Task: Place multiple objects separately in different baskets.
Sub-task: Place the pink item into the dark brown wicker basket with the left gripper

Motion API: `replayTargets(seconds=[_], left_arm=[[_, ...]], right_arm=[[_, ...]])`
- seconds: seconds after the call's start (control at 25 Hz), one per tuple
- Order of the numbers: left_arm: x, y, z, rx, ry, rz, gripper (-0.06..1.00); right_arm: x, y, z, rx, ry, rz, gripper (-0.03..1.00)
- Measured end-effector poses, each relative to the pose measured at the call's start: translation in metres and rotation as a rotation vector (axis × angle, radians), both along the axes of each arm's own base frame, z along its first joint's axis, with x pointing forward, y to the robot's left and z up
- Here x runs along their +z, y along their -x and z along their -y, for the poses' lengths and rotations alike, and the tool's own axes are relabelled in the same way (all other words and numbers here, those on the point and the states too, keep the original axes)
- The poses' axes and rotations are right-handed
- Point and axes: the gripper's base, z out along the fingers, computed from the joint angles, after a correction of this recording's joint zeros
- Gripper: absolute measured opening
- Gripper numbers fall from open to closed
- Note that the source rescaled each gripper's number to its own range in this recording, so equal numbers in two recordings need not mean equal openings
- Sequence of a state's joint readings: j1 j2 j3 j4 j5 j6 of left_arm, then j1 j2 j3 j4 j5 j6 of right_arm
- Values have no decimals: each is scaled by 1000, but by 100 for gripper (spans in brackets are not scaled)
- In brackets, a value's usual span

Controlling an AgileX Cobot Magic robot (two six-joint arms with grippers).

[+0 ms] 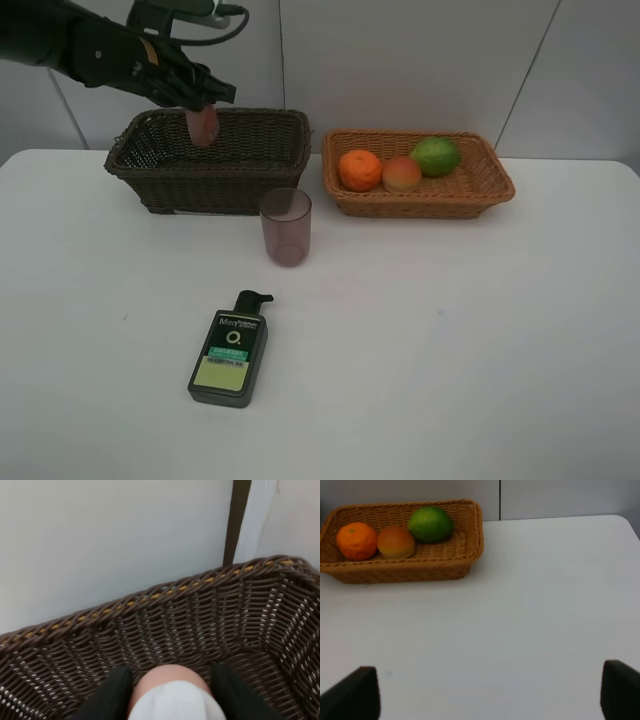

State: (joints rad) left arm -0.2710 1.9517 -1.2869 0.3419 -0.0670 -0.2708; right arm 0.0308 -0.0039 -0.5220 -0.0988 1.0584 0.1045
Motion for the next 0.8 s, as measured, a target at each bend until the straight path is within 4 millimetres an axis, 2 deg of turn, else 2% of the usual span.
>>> replayTargets(seconds=[0.32, 0.6, 0.68, 0.8], left_arm=[[-29, -5, 2, -3, -6, -49, 44], [-32, -5, 2, -1, -9, -60, 45], [-33, -4, 1, 3, -18, -76, 54], [-34, -4, 1, 7, -23, -86, 82]], right_arm=[[0, 0, 0, 0, 0, 0, 86], [0, 0, 0, 0, 0, 0, 86], [0, 0, 0, 0, 0, 0, 86], [0, 0, 0, 0, 0, 0, 86]])
